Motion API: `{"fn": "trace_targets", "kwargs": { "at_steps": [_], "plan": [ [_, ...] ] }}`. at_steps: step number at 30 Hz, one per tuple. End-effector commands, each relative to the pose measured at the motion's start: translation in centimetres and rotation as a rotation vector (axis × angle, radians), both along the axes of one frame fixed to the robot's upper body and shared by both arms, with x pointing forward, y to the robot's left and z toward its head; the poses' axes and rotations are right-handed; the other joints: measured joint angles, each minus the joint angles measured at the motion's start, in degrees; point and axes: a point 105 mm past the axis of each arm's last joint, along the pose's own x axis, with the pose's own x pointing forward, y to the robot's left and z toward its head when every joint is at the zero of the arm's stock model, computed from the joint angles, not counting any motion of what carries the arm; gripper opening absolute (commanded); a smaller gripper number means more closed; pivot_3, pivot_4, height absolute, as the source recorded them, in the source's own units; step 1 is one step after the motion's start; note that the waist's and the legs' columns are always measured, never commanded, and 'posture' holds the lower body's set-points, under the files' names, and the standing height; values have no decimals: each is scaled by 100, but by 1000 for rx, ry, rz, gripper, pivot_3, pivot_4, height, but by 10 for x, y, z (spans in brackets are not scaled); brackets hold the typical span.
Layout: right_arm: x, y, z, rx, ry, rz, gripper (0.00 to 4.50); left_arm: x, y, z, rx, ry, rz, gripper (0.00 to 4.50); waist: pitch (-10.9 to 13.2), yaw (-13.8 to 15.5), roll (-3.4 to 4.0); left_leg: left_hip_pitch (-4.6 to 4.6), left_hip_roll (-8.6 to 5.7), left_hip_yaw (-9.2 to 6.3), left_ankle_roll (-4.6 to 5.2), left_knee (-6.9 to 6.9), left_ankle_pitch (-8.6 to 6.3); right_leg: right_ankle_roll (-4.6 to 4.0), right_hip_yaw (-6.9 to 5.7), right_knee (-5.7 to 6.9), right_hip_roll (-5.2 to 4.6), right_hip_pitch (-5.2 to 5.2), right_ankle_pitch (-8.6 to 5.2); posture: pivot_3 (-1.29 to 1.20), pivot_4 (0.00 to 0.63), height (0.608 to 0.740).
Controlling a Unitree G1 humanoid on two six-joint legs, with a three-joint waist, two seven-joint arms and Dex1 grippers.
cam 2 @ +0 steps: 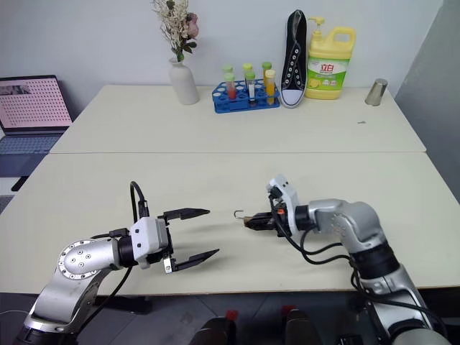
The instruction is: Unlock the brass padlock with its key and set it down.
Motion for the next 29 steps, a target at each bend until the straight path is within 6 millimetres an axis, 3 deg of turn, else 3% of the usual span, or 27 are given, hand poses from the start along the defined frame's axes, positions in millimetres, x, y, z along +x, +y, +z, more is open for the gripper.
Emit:
{"fn": "trace_targets", "kwargs": {
  "at_steps": [1, 6, 9, 12, 16, 21, 29],
  "plan": [
    [11, 3, 0, -20, -26, 14, 489, 1, -2, 10, 3, -45, 4, 4500, 0, 6, 0, 0, 0, 0, 0, 0, 0, 0, 0, 0, 0, 0, 0, 0, 150, 740],
    [23, -13, -2, -98, -84, -1, 2310, 4, -4, 13, -26, -10, 19, 4500, 1, 13, 1, -4, -2, -3, -1, 0, 0, 0, -2, -2, -2, -1, 0, 0, 150, 740],
    [22, -37, 8, -165, -200, 3, 3452, 13, 8, 11, -110, 120, 120, 4500, 3, 18, 4, -4, -2, -4, 0, 1, 0, 0, -2, -1, -2, -1, 0, 0, 150, 740],
    [12, -54, 17, -239, -337, 32, 4462, 18, 15, 9, -90, 179, 162, 4500, 3, 30, 4, -11, -4, -11, 0, 2, 0, 2, -9, -4, -5, -2, -1, 0, 150, 740],
    [-4, -59, 27, -244, -412, 71, 4462, 18, 17, 9, -28, 173, 161, 4500, 4, -41, 6, -6, 2, -1, 0, -1, 0, 2, -4, -3, -1, -3, -1, 0, 150, 740],
    [-37, -64, 42, -255, -569, 161, 4462, 17, 25, 4, 61, 183, 142, 4500, 6, 9, 8, -10, 5, -4, -1, -2, 0, 2, -5, -5, 2, -4, -1, 0, 150, 740],
    [-49, -69, 49, -224, -576, 120, 4462, 18, 27, 2, 95, 109, 80, 4500, 6, 8, 7, -7, 2, 0, -1, 1, 0, 2, -4, -8, -3, 2, -1, 0, 150, 740]
  ]
}}
